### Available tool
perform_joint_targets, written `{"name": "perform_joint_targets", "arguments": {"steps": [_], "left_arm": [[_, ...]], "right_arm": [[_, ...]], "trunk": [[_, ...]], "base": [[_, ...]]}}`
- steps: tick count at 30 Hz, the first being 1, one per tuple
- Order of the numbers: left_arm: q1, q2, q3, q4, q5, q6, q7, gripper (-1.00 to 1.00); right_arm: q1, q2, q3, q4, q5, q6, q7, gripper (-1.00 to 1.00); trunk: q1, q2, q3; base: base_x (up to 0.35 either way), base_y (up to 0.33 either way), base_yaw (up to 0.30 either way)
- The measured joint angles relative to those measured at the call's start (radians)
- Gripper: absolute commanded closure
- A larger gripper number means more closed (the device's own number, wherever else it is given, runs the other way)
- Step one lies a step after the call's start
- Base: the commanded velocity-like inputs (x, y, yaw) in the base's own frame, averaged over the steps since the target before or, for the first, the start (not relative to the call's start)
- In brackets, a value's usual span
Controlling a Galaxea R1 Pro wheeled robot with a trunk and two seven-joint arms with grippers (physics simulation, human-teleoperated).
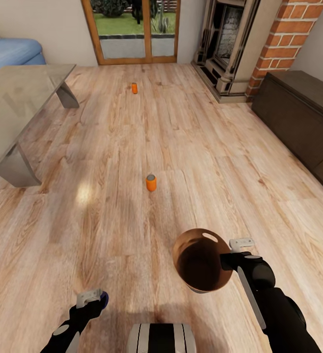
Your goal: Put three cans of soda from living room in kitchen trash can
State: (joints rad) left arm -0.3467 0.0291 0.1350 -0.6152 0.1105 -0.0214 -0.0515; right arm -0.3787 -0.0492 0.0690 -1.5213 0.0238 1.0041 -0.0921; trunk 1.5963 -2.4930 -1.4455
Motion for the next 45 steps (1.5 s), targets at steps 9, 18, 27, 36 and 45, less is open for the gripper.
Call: {"name": "perform_joint_targets", "arguments": {"steps": [9,18,27,36,45], "left_arm": [[0.0,0.0,0.0,0.0,0.0,0.0,0.0,-1.0],[0.0,0.0,0.0,0.0,0.0,0.0,-0.001,-1.0],[0.0,0.0,0.0,0.0,0.0,0.0,-0.001,-1.0],[0.0,0.0,0.0,0.0,0.0,0.0,-0.001,-1.0],[0.0,0.0,0.0,0.0,0.001,0.0,-0.001,1.0]], "right_arm": [[0.0,0.0,0.0,0.0,0.0,0.0,0.0,1.0],[0.0,0.0,0.001,0.0,0.0,0.0,0.0,1.0],[0.0,0.0,0.002,0.001,0.0,0.0,0.0,1.0],[0.0,0.0,0.002,0.001,0.0,0.0,0.0,1.0],[0.0,0.0,0.002,0.001,0.0,0.0,0.0,1.0]], "trunk": [[0.0,0.0,0.0],[0.006,-0.008,-0.022],[0.006,-0.008,-0.022],[0.006,-0.008,-0.022],[0.006,-0.008,-0.022]], "base": [[0.0,0.0,0.0],[0.0,0.0,0.0],[0.0,0.0,0.0],[0.0,0.0,0.0],[0.0,0.0,0.0]]}}
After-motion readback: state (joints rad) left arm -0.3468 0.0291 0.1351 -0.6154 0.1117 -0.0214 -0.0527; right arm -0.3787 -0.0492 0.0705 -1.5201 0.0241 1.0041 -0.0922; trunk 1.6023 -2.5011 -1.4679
